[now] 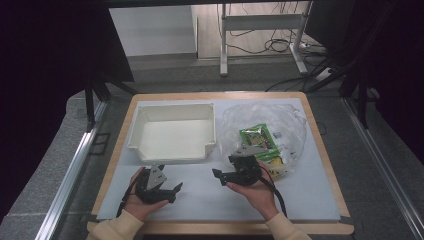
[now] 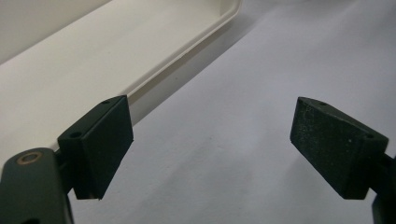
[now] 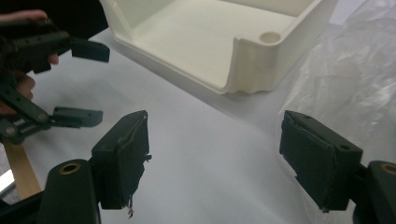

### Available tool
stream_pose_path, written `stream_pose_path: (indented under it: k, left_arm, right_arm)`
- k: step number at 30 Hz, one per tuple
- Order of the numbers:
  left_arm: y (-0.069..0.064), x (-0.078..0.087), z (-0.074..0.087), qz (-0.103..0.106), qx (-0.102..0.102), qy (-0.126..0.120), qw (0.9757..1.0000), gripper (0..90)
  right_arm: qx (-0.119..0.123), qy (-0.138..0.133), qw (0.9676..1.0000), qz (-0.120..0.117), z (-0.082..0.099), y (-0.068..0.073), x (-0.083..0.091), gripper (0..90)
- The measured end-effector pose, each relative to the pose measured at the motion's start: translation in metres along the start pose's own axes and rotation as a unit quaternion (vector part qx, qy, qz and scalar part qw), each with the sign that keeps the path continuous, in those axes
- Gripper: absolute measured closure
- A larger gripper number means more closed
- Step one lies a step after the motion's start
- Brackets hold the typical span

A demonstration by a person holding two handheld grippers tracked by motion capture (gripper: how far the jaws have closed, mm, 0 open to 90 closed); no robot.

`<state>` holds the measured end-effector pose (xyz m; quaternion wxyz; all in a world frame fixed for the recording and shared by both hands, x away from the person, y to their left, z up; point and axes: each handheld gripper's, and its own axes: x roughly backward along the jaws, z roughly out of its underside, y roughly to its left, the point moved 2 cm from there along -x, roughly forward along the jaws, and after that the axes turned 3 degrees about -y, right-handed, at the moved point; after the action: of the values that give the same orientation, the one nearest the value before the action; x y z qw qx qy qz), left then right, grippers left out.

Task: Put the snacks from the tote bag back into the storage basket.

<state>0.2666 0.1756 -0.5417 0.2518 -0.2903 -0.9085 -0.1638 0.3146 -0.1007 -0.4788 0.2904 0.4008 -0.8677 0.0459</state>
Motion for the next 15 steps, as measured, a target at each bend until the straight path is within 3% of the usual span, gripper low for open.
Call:
stream_pose_path:
  k: [15]
  left_arm:
    - [-0.003,-0.003,-0.002,0.013,-0.002,0.000,0.9999,12.9]
  right_arm:
    - [0.005,-0.021,0.9995,0.022,-0.023,-0.010,0.018,25.3]
